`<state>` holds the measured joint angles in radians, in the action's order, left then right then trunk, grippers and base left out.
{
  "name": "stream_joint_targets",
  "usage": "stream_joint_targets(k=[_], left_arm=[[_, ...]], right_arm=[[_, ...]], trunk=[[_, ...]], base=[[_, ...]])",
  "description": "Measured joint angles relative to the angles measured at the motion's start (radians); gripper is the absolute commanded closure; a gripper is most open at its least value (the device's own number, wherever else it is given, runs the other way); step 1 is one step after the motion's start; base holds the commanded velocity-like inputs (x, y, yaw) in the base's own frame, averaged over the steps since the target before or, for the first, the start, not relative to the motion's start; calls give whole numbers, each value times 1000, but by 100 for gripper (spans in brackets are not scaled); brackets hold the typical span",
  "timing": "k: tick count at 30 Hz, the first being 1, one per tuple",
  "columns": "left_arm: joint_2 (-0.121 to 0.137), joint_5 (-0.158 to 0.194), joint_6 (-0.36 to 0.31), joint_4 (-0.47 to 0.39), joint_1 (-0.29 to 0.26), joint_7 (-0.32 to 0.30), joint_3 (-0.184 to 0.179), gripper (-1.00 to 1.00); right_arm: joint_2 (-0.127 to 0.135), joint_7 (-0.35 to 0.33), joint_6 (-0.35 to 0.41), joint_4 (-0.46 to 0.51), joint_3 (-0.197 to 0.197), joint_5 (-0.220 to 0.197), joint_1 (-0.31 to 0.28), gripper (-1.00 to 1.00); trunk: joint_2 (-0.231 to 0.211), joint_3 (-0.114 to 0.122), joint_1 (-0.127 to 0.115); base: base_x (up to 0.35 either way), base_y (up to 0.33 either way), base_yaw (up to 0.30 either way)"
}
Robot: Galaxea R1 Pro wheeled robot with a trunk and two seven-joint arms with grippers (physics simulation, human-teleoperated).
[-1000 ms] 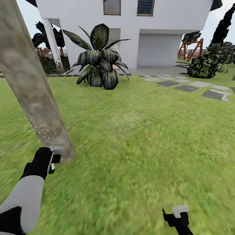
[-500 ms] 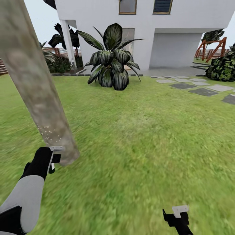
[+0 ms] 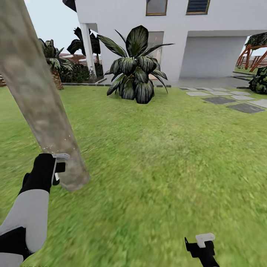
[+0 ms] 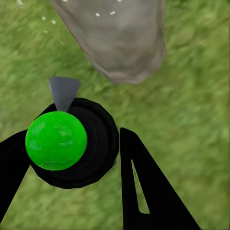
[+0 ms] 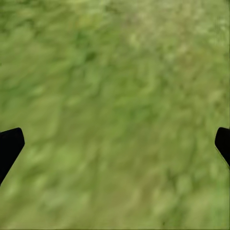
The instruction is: In the garden, pick up the pesticide atomizer on the floor and spray pesticide onto both trees until each tree trunk is fully covered.
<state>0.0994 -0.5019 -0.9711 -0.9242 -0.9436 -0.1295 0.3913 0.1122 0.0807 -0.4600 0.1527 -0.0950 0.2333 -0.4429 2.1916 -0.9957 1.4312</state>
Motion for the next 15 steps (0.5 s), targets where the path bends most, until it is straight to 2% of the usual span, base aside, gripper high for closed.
stream_joint_targets(k=[6,15], left_arm=[[-2,-1,0,-2,1,0,-2,100],[-2,-1,0,-2,2,0,-2,100]], right_arm=[[0,0,0,0,0,0,0,-100],[0,0,0,0,0,0,0,-100]], trunk=[[0,0,0],[0,0,0]], base=[[177,-231,256],[159,-241,16]])
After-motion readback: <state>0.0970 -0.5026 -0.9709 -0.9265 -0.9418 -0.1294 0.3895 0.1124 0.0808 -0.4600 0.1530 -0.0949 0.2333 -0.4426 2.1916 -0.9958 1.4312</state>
